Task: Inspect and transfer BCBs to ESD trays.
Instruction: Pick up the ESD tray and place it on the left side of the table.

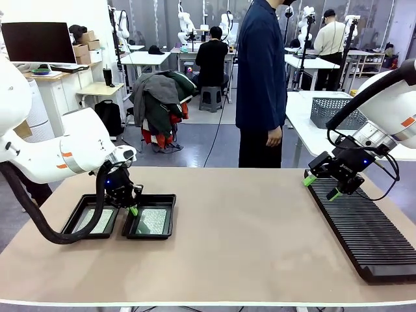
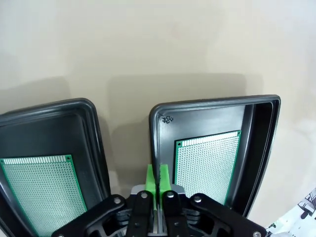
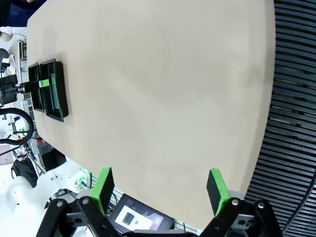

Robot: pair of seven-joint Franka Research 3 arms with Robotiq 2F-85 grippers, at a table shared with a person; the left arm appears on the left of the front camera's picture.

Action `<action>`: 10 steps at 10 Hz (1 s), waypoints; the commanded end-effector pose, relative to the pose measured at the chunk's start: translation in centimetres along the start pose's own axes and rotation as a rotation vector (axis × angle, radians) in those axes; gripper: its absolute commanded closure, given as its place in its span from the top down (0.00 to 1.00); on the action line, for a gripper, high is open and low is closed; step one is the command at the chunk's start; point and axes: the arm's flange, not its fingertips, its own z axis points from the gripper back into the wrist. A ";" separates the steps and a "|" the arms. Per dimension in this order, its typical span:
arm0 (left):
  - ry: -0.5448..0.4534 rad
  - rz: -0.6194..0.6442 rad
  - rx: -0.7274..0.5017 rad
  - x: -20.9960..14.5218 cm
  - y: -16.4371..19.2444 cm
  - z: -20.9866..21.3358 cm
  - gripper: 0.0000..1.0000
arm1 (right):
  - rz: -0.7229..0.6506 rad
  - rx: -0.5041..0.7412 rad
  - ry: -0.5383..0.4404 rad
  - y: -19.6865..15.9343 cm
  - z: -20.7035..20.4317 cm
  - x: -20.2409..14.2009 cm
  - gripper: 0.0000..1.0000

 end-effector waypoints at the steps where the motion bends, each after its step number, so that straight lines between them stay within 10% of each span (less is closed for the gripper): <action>1: 0.001 0.003 0.000 0.0 0.2 0.1 0.03 | -0.020 -0.020 -0.006 0.2 0.0 0.1 1.00; 10: -0.007 0.015 0.015 0.0 -0.1 0.1 0.07 | -0.020 -0.020 -0.006 0.2 0.0 0.1 1.00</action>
